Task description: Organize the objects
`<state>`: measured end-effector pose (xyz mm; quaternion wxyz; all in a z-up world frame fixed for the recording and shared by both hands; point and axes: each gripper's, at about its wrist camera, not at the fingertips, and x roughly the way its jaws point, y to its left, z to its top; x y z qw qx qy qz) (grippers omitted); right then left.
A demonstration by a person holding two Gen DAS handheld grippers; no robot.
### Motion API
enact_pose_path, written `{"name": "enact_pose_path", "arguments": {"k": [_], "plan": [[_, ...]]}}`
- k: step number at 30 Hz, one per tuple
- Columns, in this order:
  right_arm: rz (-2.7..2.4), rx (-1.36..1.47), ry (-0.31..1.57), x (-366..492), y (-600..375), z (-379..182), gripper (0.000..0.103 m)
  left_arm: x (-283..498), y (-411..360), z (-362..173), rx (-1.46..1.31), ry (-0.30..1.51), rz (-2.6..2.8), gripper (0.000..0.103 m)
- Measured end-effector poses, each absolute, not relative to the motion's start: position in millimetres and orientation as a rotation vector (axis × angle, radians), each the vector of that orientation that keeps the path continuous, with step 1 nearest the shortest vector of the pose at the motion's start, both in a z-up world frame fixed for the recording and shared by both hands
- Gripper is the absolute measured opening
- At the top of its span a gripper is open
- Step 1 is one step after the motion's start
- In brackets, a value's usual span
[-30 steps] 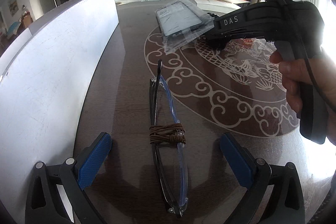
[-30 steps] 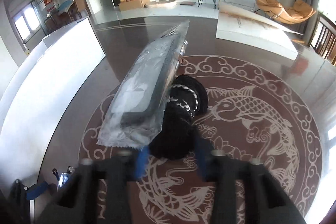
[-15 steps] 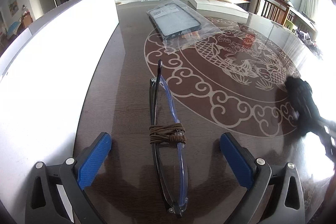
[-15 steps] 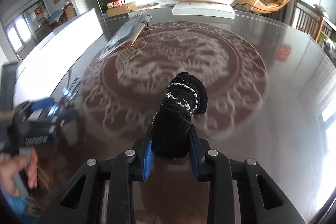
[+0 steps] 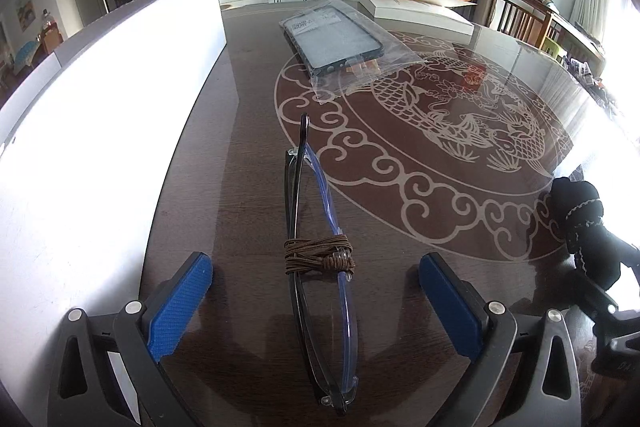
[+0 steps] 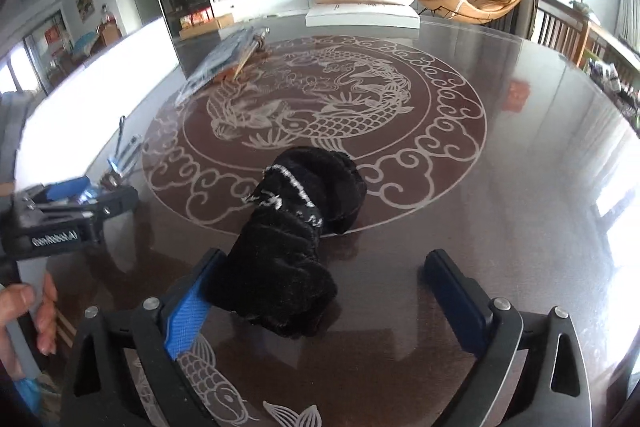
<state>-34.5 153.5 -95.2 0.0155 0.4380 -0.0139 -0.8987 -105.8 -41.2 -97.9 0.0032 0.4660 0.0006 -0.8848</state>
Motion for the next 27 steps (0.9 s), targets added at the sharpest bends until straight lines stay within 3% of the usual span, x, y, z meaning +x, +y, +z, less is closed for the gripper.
{"name": "enact_pose_path", "arguments": {"k": [3,27], "plan": [[-2.788,1.389,0.054,-36.1,143.8,-97.6,0.103,-105.7,-41.3,-98.0,1.461,0.001,-2.774,0.103],[-2.782,1.391,0.041,-37.7,146.5,-98.9,0.103,-105.9,-41.3,-98.2,1.461,0.002,-2.773,0.103]]}}
